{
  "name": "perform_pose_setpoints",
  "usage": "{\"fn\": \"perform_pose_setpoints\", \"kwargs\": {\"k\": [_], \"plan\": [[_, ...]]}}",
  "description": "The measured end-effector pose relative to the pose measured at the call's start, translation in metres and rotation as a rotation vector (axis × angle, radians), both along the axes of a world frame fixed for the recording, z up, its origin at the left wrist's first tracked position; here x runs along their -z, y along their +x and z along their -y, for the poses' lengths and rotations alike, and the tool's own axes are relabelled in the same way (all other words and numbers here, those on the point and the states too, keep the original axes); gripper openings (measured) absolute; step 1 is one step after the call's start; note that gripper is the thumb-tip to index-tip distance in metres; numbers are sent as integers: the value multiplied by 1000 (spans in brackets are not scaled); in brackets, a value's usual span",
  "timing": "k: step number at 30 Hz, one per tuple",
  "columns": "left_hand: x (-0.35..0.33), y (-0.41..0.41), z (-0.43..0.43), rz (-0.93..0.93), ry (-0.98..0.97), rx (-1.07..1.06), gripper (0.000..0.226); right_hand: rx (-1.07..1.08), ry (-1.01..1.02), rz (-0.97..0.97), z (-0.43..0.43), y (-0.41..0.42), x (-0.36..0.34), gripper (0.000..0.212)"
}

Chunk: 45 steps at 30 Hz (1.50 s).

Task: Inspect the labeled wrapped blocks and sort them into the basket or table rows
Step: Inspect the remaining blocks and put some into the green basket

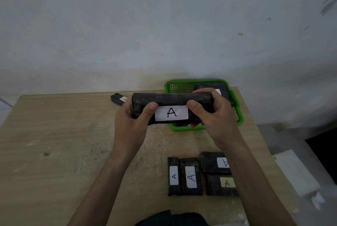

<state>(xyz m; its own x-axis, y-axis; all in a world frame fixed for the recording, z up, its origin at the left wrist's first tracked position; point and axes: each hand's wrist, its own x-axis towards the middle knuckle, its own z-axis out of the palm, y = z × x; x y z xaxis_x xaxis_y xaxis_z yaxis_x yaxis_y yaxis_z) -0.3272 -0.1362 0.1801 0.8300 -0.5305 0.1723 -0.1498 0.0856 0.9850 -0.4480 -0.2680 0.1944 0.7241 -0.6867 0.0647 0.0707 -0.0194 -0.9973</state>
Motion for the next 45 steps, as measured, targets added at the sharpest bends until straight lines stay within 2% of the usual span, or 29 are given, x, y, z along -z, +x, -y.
{"fn": "perform_pose_setpoints", "kwargs": {"k": [5, 11, 17, 21, 30, 34, 36, 38, 39, 40, 42, 43, 45], "plan": [[5, 2, -1, 29, 0, -16, 16, 9, -15, -1, -1, 1, 1, 29], [5, 2, -1, -35, 8, 10, 24, -32, -51, -21, 4, -1, 0, 29], [-1, 18, -9, 224, 276, 178, 51, -168, -342, -207, 18, -5, -2, 37], [1, 22, -8, 385, 368, 186, 36, -154, -457, -231, 14, -4, 6, 39], [14, 17, -3, 522, 339, 43, 12, -46, -609, -127, 7, 1, 25, 15], [11, 13, -4, 410, 266, 56, 20, -58, -603, -88, 11, 2, 23, 20], [8, 9, -4, 227, 239, 60, 38, -77, -622, -55, 12, 3, 21, 22], [6, 8, -2, 2, 283, 55, 66, -96, -636, -30, 14, 4, 20, 23], [5, 8, -1, -122, 313, 68, 72, -105, -638, -26, 14, 4, 20, 24], [4, 9, 0, -242, 323, 91, 69, -113, -629, -28, 14, 4, 20, 23], [4, 10, 2, -390, 268, 115, 45, -109, -567, -58, 11, 4, 23, 25], [4, 10, 2, -384, 231, 98, 32, -96, -520, -91, 8, 5, 24, 27], [6, 9, 3, -288, 200, 50, 26, -80, -417, -170, 5, 7, 25, 34]]}}
